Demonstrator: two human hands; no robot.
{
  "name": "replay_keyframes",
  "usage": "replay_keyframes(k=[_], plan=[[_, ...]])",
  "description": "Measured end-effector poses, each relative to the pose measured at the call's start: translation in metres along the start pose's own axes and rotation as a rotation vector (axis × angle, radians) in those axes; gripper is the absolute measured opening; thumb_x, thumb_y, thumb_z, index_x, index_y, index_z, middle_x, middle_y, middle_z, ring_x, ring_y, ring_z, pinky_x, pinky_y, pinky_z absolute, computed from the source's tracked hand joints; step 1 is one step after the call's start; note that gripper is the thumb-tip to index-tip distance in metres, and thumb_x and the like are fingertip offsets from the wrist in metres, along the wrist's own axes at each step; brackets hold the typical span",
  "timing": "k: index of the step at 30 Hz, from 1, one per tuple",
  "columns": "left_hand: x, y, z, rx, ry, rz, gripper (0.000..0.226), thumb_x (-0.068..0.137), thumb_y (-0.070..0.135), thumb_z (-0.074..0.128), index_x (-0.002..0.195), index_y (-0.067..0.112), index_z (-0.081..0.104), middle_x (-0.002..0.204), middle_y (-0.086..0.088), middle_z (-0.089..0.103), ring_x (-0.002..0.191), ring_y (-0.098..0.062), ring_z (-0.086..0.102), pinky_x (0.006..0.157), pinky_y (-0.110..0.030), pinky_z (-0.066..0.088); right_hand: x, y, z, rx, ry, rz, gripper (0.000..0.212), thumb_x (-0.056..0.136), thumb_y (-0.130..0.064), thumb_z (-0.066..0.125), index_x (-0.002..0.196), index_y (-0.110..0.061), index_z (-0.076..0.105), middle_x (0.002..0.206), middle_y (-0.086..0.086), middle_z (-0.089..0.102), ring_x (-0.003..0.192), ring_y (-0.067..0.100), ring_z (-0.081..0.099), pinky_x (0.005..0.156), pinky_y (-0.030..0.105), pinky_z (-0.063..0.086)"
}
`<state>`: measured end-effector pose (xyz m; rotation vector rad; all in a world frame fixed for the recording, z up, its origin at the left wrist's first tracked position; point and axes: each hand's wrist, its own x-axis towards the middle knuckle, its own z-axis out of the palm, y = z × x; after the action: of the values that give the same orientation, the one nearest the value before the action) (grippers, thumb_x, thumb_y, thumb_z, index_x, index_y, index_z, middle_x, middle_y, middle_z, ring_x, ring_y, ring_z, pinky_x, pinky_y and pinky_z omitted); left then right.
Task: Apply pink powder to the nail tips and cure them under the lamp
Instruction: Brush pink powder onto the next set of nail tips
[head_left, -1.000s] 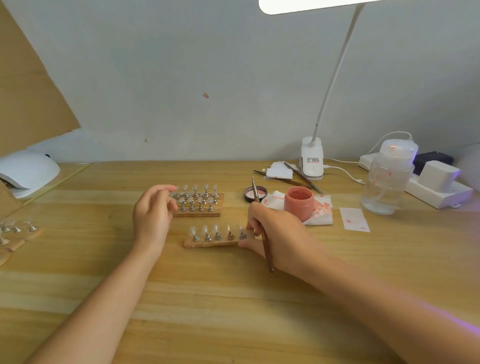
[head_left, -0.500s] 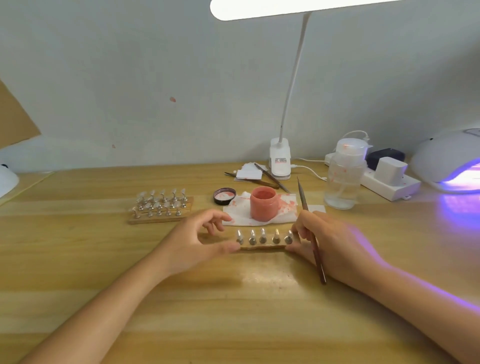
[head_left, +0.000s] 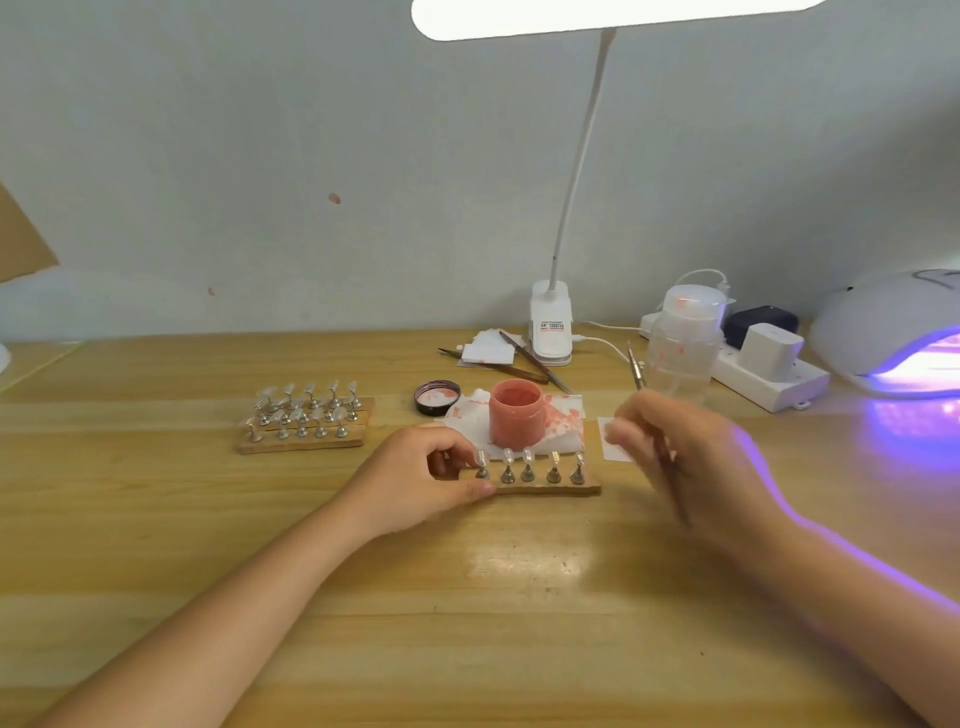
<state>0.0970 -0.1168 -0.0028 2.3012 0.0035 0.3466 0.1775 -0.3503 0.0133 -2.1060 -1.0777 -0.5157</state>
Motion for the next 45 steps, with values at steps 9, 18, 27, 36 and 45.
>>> replay_keyframes(k=[9, 18, 27, 36, 45], plan=[[0.001, -0.003, 0.001, -0.018, -0.001, 0.002, 0.025, 0.067, 0.023, 0.079, 0.068, 0.035, 0.057, 0.067, 0.011, 0.051, 0.058, 0.0, 0.041, 0.057, -0.013, 0.035, 0.066, -0.022, -0.004, 0.626, 0.082, 0.401, 0.058, 0.087, -0.055, 0.033, 0.068, -0.016, 0.072, 0.046, -0.002, 0.055, 0.04, 0.004, 0.043, 0.042, 0.012, 0.035], [0.0, -0.002, 0.001, -0.071, 0.034, 0.017, 0.02, 0.068, 0.025, 0.078, 0.067, 0.037, 0.063, 0.069, 0.013, 0.057, 0.061, 0.001, 0.043, 0.059, -0.013, 0.035, 0.101, -0.011, 0.029, 0.338, -0.089, 0.427, 0.033, 0.082, -0.036, 0.068, 0.056, -0.018, 0.059, 0.038, -0.007, 0.054, 0.036, -0.003, 0.046, 0.042, 0.009, 0.035], [0.001, -0.003, 0.0, -0.176, 0.038, 0.057, 0.025, 0.067, 0.014, 0.078, 0.064, 0.036, 0.066, 0.066, 0.025, 0.061, 0.061, 0.002, 0.046, 0.06, -0.011, 0.036, 0.103, -0.016, 0.051, 0.041, -0.156, 0.287, 0.041, 0.075, -0.042, 0.072, 0.058, -0.012, 0.051, 0.057, 0.0, 0.056, 0.061, 0.015, 0.055, 0.058, 0.03, 0.046], [0.001, -0.004, 0.002, -0.179, 0.052, 0.046, 0.022, 0.066, 0.012, 0.078, 0.062, 0.031, 0.068, 0.065, 0.02, 0.062, 0.06, 0.002, 0.047, 0.06, -0.01, 0.037, 0.101, -0.013, 0.037, 0.243, 0.02, 0.401, 0.037, 0.08, -0.034, 0.07, 0.054, -0.017, 0.048, 0.047, -0.006, 0.053, 0.047, 0.002, 0.051, 0.05, 0.018, 0.041], [0.0, -0.001, 0.001, -0.182, 0.063, 0.035, 0.028, 0.067, 0.009, 0.077, 0.059, 0.033, 0.066, 0.064, 0.023, 0.061, 0.058, 0.001, 0.047, 0.058, -0.009, 0.036, 0.09, 0.003, 0.023, 0.429, 0.066, 0.555, 0.031, 0.081, -0.022, 0.068, 0.057, -0.014, 0.049, 0.046, 0.0, 0.054, 0.041, 0.004, 0.046, 0.053, 0.025, 0.038]])
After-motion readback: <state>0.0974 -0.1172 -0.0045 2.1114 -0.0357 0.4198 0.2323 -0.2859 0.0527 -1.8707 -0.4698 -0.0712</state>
